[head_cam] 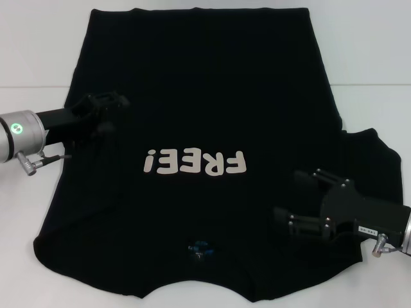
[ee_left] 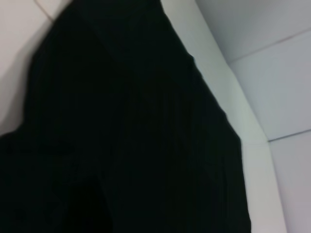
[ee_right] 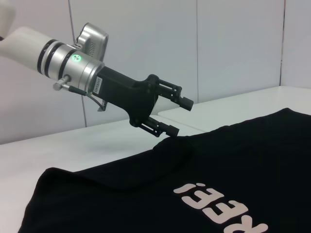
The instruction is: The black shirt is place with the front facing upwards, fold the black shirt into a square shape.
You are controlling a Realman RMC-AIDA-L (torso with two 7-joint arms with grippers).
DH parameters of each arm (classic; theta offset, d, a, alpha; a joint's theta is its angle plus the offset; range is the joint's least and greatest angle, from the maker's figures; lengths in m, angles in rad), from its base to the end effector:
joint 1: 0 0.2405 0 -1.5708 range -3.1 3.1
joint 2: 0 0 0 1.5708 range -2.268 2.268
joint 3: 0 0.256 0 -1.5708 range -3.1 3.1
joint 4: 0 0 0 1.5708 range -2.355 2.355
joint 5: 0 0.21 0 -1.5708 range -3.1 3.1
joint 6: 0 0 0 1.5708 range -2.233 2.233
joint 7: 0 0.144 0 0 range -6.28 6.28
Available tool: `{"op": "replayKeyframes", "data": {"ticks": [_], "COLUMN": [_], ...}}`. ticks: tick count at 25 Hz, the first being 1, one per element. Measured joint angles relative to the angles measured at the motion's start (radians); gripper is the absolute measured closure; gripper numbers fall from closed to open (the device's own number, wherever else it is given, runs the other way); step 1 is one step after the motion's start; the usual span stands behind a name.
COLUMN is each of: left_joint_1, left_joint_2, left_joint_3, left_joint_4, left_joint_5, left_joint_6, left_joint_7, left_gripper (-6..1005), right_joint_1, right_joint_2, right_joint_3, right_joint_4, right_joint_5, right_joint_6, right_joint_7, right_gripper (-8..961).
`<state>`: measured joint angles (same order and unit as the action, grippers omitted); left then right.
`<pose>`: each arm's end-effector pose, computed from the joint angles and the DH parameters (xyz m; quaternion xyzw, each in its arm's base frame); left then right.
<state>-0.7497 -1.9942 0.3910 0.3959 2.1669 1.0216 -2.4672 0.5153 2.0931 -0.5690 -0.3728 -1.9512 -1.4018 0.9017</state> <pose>-0.2893 0.4219 0.0200 -0.5893 -0.7167 -0.3151 0.1996 0.2901 0.3143 -0.0407 -0.9306 0.1489 0.2520 0.2200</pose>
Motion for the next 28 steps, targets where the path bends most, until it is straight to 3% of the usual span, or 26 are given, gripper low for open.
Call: {"op": "replayKeyframes", "data": {"ticks": [6,8,13,16,21,28], "left_joint_1": [0.065,0.138,0.23,0.265,0.297,0.312], "left_joint_2": [0.016,0.025,0.012,0.004,-0.019,-0.059], "left_joint_3": [-0.01,-0.01,0.0,0.052,0.099,0.101], "left_joint_4": [0.019,0.047,0.123,0.161,0.185,0.199], "left_joint_5": [-0.084,-0.171,-0.208,-0.175,-0.118,-0.125], "left_joint_6": [0.136,0.31,0.517,0.545,0.625,0.736], "left_joint_7": [0.15,0.348,0.701,0.843,1.098,1.261], "left_gripper": [265,265,263,261,259,263], "right_joint_1": [0.0,-0.001,-0.009,-0.012,-0.022,0.021], "right_joint_2": [-0.002,-0.002,-0.005,-0.014,-0.063,-0.179], "right_joint_3": [0.0,0.0,0.002,0.013,0.011,0.02], "right_joint_4": [-0.003,-0.002,-0.01,-0.04,-0.188,-0.467], "right_joint_5": [0.01,0.022,0.056,0.063,0.009,-0.269], "right_joint_6": [0.0,-0.001,-0.001,0.0,-0.003,-0.16], "right_joint_7": [0.0,0.002,0.066,0.201,0.656,1.343], "right_gripper": [8,8,9,9,8,8]}}
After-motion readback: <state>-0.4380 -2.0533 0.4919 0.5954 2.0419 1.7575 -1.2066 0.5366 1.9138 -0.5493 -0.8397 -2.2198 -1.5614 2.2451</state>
